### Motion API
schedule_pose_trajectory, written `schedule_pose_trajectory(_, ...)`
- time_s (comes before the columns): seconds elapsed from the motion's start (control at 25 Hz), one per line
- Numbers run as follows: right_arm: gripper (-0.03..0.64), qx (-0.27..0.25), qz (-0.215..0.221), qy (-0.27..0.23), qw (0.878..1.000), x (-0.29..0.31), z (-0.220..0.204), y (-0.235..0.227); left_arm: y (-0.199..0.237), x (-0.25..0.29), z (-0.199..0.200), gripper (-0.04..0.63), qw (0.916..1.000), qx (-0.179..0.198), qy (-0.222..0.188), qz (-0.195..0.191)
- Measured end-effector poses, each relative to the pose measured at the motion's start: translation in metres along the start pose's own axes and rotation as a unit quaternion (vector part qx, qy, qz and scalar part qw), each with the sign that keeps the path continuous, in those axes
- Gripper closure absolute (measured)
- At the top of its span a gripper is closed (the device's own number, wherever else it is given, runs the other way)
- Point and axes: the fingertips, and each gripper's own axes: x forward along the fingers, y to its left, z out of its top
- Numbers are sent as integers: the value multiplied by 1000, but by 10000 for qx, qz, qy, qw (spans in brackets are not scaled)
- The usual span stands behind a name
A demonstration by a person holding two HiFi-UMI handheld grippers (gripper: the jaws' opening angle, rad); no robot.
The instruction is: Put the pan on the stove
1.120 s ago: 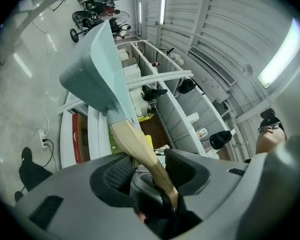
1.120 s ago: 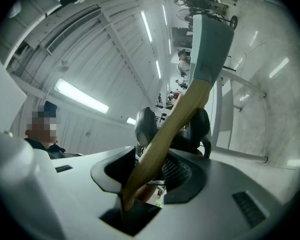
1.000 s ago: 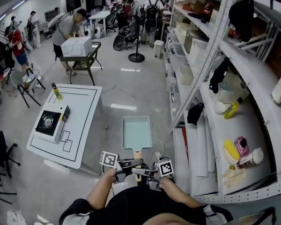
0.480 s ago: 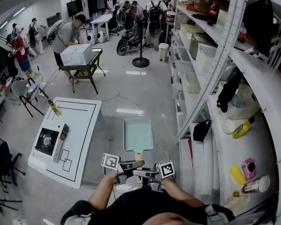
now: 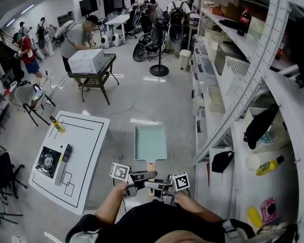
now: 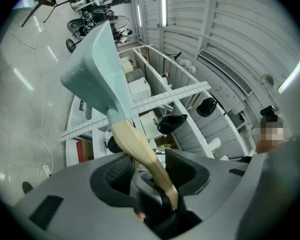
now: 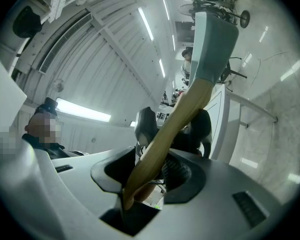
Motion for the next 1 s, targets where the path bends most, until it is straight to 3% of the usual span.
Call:
schedule_pose_trajectory(0.04,442,27,18,-2,10000,-2,8,-3,1,3,8,400,10000,33,-13,25)
schedule_pose_trajectory(0.16,442,-120,22,69,9999,-5,29,-11,6,10,36,400,9978,657,42,103)
schedule_pose_trajectory(0.24,442,-91,52,68,9999,-6,39,-15,5,15,44,400,9992,403,-11,-12)
schedule_pose_trajectory(0.36,442,169,116,-67,9998,-9,51,-20,10,21,66,400,9923,1232,83,-59)
schedule_pose_trajectory(0.4,442,140,126,-70,9998,-10,54,-21,11,21,68,400,9934,1144,65,40)
schedule_pose_trajectory(0.48,442,-20,129,-37,9999,-11,61,-23,10,24,65,400,9994,332,-49,82)
schedule_pose_trajectory(0.52,442,-114,125,-24,9999,-11,64,-24,10,26,65,400,9998,208,-58,51)
schedule_pose_trajectory(0.72,442,-31,108,-208,9997,-14,74,-32,18,32,87,400,9924,1211,169,-162)
schedule_pose_trajectory(0.92,442,129,41,-276,9995,-13,86,-47,24,32,101,400,9950,979,182,-67)
schedule_pose_trajectory(1.0,442,44,45,-278,9996,-10,94,-52,32,30,117,400,9878,1533,270,21)
